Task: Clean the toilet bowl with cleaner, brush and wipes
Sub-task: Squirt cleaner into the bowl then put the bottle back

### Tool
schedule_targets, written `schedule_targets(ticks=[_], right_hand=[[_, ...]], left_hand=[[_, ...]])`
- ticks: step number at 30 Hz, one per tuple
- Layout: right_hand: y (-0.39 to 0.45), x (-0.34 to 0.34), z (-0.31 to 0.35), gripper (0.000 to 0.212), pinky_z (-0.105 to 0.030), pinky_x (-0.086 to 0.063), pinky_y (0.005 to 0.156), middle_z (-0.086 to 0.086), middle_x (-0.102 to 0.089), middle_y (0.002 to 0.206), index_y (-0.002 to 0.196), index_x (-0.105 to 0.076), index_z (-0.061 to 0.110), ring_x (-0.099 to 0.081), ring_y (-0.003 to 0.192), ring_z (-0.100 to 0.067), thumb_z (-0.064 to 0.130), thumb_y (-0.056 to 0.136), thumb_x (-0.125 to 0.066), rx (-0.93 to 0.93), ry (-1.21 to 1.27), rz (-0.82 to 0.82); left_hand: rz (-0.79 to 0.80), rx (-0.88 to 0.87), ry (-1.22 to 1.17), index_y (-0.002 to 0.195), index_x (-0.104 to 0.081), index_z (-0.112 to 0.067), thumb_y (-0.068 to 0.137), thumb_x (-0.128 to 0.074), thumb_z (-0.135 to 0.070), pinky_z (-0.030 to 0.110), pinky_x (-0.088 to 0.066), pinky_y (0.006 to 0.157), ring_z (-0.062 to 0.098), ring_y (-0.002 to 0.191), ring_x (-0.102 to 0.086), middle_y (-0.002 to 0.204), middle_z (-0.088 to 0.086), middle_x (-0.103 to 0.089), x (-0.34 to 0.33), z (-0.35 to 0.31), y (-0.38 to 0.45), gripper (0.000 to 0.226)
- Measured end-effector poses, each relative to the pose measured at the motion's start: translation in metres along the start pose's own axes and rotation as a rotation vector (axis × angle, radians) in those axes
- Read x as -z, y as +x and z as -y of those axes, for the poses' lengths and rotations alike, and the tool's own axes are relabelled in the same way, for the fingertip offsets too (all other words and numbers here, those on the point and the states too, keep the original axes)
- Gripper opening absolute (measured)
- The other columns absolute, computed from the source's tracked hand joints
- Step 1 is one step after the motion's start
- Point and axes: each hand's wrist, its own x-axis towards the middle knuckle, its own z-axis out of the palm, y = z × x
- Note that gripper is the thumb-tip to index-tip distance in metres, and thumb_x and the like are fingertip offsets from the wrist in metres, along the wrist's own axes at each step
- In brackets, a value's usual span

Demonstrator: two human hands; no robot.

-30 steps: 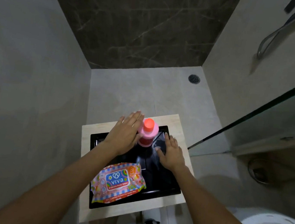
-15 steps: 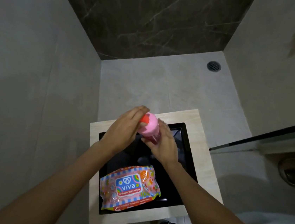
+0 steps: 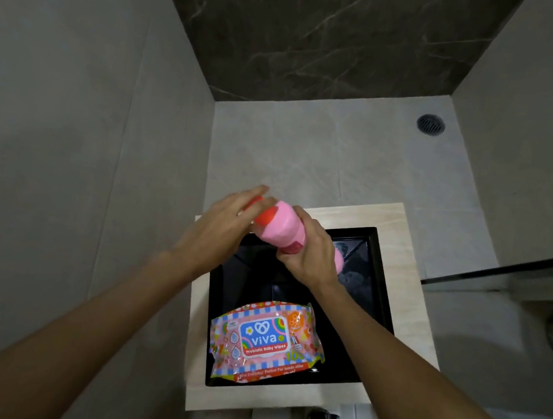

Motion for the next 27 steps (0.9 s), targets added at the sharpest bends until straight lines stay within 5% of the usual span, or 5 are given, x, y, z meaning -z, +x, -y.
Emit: schedule_targets(ticks=[5,8,13,20,27], right_hand=[[-0.035,0.036,0.012,0.083,-0.038,-0.051,0.090,-0.008,-0.063,0.123,0.135,-0.050,0.007,-0.062,0.107,-0.025,0.016,0.058,-0.080,0.063,-0.033,-0.019],[-0.065,0.059,0.021,0.085,-0.038,-0.050,0.093,-0.006,-0.063,0.124,0.136,-0.050,0.007,-0.061,0.110,-0.023,0.017,0.058,-0.081,0.064,-0.059,-0.025],[-0.113,0.100,0.036,0.086,-0.039,-0.051,0.092,-0.006,-0.064,0.121,0.139,-0.047,0.011,-0.062,0.108,-0.024,0.022,0.061,-0.083,-0.013,-0.085,-0.055],[-0.187,0.159,0.054,0.101,-0.041,-0.051,0.089,-0.008,-0.063,0.124,0.144,-0.039,0.017,-0.062,0.107,-0.029,0.054,0.060,-0.080,-0.195,-0.101,-0.166],[-0.265,0.210,0.025,0.095,-0.024,-0.045,0.088,-0.005,-0.060,0.130,0.147,-0.036,0.019,-0.062,0.109,-0.025,0.056,0.066,-0.067,-0.306,-0.111,-0.261]], left_hand=[[0.042,-0.157,0.170,0.123,-0.057,-0.006,0.091,-0.043,-0.019,0.038,-0.051,0.080,0.035,0.095,-0.062,0.115,0.017,-0.061,0.032,-0.034,-0.014,0.037],[0.072,-0.192,0.145,0.128,-0.052,-0.003,0.099,-0.030,-0.045,0.036,-0.044,0.083,0.033,0.091,-0.062,0.112,0.017,-0.062,0.043,-0.056,-0.019,0.056],[0.026,-0.387,0.125,0.129,-0.044,-0.010,0.082,-0.053,-0.007,0.033,-0.038,0.085,0.033,0.099,-0.058,0.122,0.017,-0.056,0.046,-0.099,-0.033,0.048],[0.120,-0.390,0.054,0.136,-0.037,-0.012,0.097,-0.030,-0.046,0.038,-0.044,0.081,0.032,0.091,-0.060,0.115,0.014,-0.057,0.046,-0.179,-0.023,0.052],[0.200,-0.586,0.101,0.123,-0.049,-0.012,0.089,-0.041,-0.032,0.034,-0.035,0.078,0.032,0.082,-0.062,0.103,0.011,-0.061,0.017,-0.265,-0.014,0.040]])
